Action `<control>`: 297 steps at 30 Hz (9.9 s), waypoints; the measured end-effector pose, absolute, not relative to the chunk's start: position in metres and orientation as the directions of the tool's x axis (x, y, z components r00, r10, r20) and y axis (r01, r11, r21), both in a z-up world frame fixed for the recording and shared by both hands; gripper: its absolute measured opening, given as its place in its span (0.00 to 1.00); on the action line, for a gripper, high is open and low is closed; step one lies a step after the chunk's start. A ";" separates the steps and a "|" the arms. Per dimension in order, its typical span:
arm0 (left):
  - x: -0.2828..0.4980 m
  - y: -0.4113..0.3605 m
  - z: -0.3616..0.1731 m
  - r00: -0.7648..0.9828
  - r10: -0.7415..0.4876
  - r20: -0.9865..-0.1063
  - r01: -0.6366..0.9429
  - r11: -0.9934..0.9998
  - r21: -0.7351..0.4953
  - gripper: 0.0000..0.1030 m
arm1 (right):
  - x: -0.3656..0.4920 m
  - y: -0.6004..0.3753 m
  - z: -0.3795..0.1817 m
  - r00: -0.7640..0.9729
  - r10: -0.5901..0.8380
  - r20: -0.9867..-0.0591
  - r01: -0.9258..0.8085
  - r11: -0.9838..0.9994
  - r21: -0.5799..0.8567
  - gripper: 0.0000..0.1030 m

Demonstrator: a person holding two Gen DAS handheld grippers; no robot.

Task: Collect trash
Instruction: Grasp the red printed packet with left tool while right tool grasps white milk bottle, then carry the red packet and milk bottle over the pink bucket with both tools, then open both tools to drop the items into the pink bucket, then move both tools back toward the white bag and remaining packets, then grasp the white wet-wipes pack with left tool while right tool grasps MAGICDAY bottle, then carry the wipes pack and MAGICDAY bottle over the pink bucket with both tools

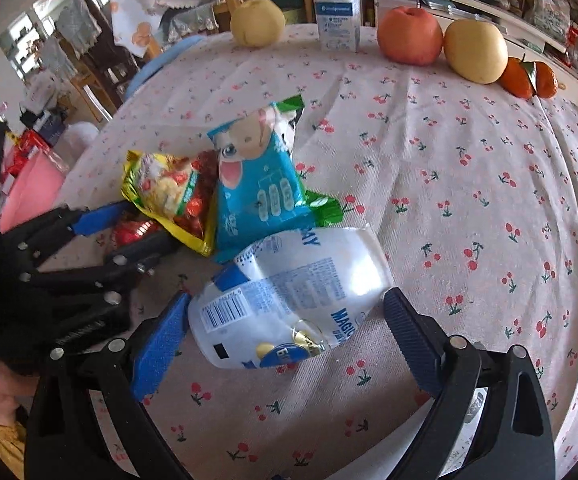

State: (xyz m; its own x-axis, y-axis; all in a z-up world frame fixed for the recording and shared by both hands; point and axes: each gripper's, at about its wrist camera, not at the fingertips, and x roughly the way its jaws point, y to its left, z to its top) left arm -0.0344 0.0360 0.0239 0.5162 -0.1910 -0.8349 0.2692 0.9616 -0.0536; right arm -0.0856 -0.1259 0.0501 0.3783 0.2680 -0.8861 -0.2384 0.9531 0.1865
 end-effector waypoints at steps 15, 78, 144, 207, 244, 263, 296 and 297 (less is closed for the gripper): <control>-0.045 0.056 0.021 0.498 -0.188 -0.847 0.325 0.945 -0.019 0.68 | -0.084 -0.120 0.047 0.406 0.209 -0.890 -0.230 0.966 0.122 0.92; -0.112 0.400 0.096 0.831 -0.023 -0.556 -0.301 0.822 -0.484 0.48 | -0.123 0.192 0.159 0.440 0.595 -0.673 -0.651 0.727 0.218 0.82; -0.154 0.219 0.131 0.880 0.117 -0.460 -0.115 0.993 0.032 0.84 | -0.225 0.018 0.128 0.715 0.344 -0.609 -0.349 0.930 0.115 0.91; -0.161 -0.125 0.059 0.462 -0.390 -0.796 0.676 0.736 0.032 0.84 | -0.217 -0.287 0.118 0.776 -0.074 -0.627 0.270 0.937 0.223 0.91; -0.133 -0.088 0.046 0.451 -0.362 -0.816 0.557 0.829 -0.060 0.75 | -0.205 -0.297 0.101 0.733 0.214 -0.646 0.129 0.889 0.440 0.92; -0.133 0.054 0.073 0.600 -0.353 -0.718 0.351 0.922 -0.160 0.75 | -0.224 -0.166 0.062 0.492 0.337 -0.802 -0.345 0.922 0.176 0.92; -0.129 0.164 0.098 0.727 -0.315 -0.610 0.221 0.949 -0.227 0.75 | -0.206 -0.122 0.061 0.543 0.243 -0.804 -0.290 0.953 0.092 0.24; -0.128 0.167 0.099 0.730 -0.313 -0.608 0.216 0.949 -0.229 0.75 | -0.204 -0.122 0.061 0.545 0.246 -0.802 -0.283 0.954 0.100 0.24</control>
State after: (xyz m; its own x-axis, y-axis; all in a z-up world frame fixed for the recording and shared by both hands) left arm -0.1279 0.1675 0.0986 0.7298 -0.3125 -0.6080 0.2161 0.9492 -0.2286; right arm -0.2040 -0.1222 0.0611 0.5445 0.2456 -0.8020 -0.2825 0.9540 0.1004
